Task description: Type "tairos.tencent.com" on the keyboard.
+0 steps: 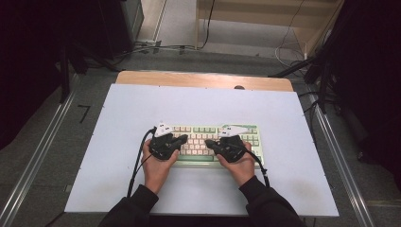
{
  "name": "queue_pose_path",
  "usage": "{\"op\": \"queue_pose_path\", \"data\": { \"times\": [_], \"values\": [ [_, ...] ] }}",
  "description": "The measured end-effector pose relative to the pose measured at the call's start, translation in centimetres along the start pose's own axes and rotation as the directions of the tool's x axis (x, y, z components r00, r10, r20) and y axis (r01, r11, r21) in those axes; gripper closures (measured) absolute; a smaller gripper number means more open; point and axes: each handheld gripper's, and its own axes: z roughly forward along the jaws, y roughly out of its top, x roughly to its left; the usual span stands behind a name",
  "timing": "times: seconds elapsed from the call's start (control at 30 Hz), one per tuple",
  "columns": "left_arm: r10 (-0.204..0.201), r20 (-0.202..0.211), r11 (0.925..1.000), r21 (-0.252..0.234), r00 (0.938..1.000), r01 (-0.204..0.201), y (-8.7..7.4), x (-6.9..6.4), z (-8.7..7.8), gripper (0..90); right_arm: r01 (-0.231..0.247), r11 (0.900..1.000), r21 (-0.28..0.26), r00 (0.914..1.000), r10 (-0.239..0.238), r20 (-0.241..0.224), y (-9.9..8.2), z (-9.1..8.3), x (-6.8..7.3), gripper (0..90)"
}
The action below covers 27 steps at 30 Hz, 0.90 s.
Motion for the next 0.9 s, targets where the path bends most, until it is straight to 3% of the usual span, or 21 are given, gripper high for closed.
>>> {"op": "queue_pose_path", "data": {
  "times": [0.9],
  "values": [
    [-0.014, -0.025, 0.9999, -0.004, 0.9996, 0.014, -0.3, 1.1, -0.7, 90.0, -0.011, 0.9996, 0.025, 0.9998, 0.01, 0.017, -1.1, -0.9, -0.9, 88.2]
  ]
}}
